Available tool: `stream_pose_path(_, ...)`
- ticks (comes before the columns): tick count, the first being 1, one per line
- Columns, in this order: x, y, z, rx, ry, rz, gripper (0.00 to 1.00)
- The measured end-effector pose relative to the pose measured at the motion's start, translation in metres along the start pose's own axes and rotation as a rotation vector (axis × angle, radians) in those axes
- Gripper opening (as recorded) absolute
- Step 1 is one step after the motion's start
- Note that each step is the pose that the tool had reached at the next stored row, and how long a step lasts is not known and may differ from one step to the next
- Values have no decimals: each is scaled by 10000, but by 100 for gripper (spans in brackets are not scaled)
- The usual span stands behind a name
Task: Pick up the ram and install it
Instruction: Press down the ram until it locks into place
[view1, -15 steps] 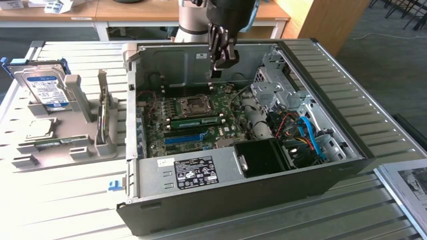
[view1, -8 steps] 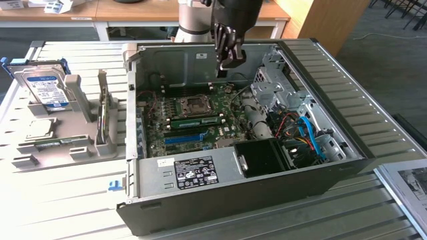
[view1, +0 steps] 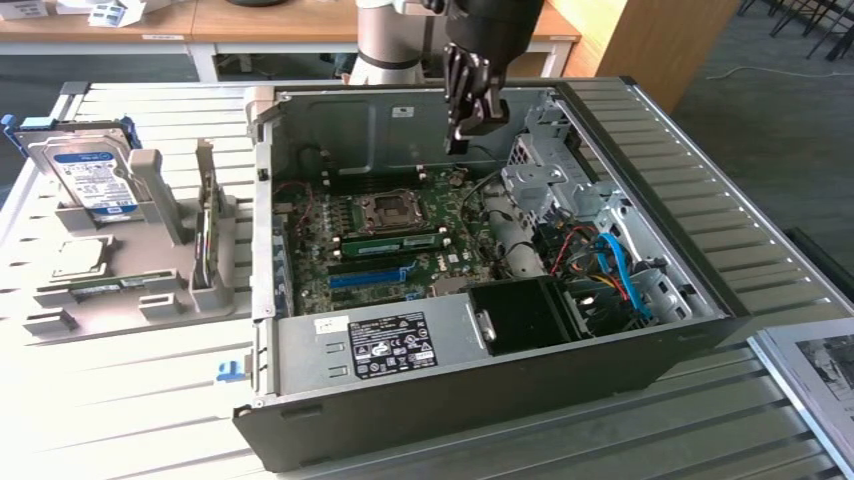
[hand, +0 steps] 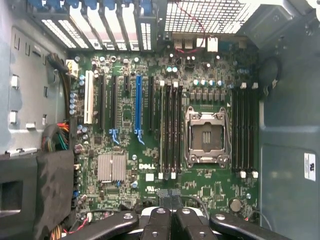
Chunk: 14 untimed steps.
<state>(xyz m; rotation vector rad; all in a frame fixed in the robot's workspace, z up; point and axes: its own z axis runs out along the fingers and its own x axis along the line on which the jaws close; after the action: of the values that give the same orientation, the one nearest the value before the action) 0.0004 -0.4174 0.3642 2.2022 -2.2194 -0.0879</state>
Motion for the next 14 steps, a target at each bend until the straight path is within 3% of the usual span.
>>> stream_pose_path(4, -1, -55, -3, 0, 2, -2, 10)
stream_pose_path(14, 1, -58, 17, -1, 1, -1, 10)
